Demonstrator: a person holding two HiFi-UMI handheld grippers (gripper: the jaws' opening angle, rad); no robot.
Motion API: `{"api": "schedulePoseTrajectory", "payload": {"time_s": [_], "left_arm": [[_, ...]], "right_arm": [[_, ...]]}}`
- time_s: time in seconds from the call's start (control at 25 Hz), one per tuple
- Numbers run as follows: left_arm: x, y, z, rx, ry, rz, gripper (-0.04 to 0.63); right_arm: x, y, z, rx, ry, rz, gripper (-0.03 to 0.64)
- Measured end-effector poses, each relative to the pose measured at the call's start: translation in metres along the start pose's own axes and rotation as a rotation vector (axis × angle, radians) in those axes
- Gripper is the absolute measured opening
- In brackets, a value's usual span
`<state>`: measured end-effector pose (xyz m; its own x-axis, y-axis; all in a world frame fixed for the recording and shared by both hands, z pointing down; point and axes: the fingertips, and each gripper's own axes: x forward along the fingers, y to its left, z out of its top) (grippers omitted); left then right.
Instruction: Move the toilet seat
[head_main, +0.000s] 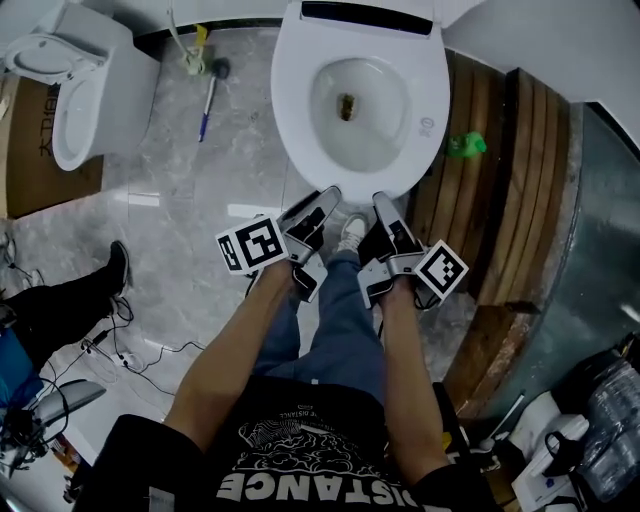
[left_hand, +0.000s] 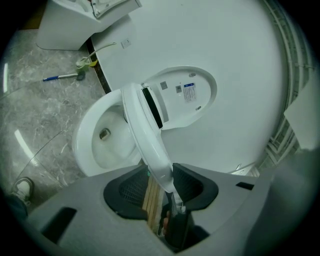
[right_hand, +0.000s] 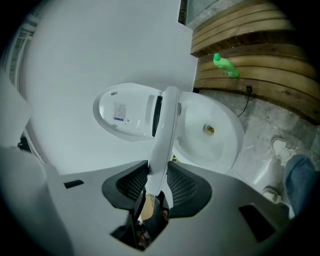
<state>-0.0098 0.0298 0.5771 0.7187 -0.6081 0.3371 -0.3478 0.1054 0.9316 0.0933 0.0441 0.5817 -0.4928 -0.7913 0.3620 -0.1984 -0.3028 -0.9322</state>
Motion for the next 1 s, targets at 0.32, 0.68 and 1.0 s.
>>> {"api": "schedulePoseTrajectory", "payload": {"time_s": [0.32, 0.68, 1.0], "left_arm": [[-0.008, -0.045, 0.019, -0.005, -0.043, -0.025, 0.164], [-0.007, -0.089, 0.042, 0.013, -0.065, -0.034, 0.166], [-0.01, -0.124, 0.06, 0.023, -0.105, -0.064, 0.166]], "right_arm": [[-0.006, 0.048, 0.007, -0.008, 0.025, 0.024, 0.124], [-0.004, 0.095, 0.022, -0.021, 0.038, 0.05, 0.124], [-0.004, 0.133, 0.03, -0.045, 0.055, 0.089, 0.124]]}}
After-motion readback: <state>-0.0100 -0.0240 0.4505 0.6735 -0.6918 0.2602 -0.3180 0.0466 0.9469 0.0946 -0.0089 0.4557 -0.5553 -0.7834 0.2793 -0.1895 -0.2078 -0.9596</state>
